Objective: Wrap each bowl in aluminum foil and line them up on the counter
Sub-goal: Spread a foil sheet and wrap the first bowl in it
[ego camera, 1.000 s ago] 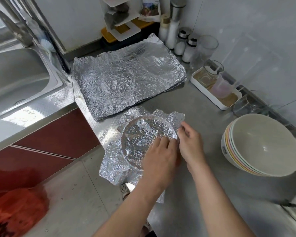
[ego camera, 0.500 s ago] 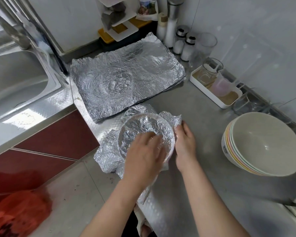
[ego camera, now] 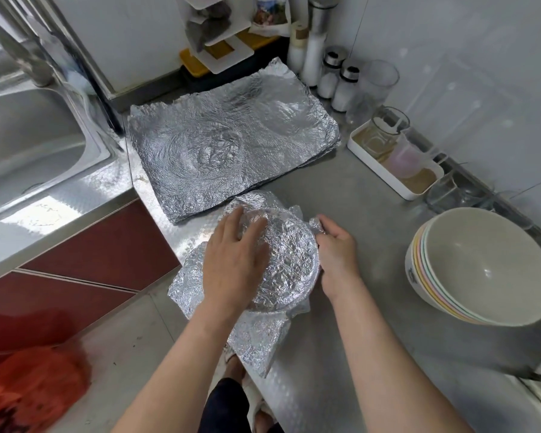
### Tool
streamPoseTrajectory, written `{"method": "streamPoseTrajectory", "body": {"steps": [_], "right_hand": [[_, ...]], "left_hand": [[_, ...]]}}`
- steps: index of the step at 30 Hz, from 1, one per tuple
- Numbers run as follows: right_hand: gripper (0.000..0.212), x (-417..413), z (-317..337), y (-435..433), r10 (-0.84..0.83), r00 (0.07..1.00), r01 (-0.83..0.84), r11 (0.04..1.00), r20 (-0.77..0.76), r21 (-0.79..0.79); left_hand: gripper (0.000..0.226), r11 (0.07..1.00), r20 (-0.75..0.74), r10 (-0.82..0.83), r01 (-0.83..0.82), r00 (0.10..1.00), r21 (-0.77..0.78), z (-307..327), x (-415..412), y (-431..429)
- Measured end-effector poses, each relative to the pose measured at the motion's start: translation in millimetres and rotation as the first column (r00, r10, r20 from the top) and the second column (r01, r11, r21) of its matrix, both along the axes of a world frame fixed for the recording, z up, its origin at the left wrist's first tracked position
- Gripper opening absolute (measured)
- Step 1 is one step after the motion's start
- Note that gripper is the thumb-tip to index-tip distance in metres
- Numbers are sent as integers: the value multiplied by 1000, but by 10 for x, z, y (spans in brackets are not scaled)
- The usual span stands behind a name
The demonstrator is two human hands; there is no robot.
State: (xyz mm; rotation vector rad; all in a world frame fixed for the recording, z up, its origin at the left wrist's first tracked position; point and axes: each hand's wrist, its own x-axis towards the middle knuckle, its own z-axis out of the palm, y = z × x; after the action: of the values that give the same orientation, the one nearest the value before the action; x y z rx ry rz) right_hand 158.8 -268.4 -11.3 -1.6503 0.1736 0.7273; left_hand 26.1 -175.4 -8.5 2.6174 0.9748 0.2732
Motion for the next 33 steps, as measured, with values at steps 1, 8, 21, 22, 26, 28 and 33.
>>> {"method": "streamPoseTrajectory", "body": {"steps": [1,8,21,22,26,28,33], "right_hand": [[50,-7,31,2,28,999,-27,999,38,-20],[40,-118,80,24,367,860,-328,930,355,-169],[50,-171,28,-173,494,812,-401,859,309,-319],[53,-159,42,-169,474,829,-383,868,296,-316],[55,-43,102,-70,464,832,-361,869,305,-339],[52,-24,116,-6,530,788,-400,828,313,-394],[44,-103,84,13,627,694,-429,755,355,-495]], "left_hand": [[46,1000,-10,-2,2,1000,0,-1,4,1],[42,998,3,-10,10,1000,59,-7,-5,-30],[48,983,-105,-88,104,990,153,23,2,-51],[51,982,-107,-79,95,991,163,47,-12,-89],[55,970,-50,-167,173,985,169,40,-97,-472],[62,956,-71,-237,246,969,162,-22,-136,-665],[66,946,-199,-270,298,942,128,-95,-164,-745]]}}
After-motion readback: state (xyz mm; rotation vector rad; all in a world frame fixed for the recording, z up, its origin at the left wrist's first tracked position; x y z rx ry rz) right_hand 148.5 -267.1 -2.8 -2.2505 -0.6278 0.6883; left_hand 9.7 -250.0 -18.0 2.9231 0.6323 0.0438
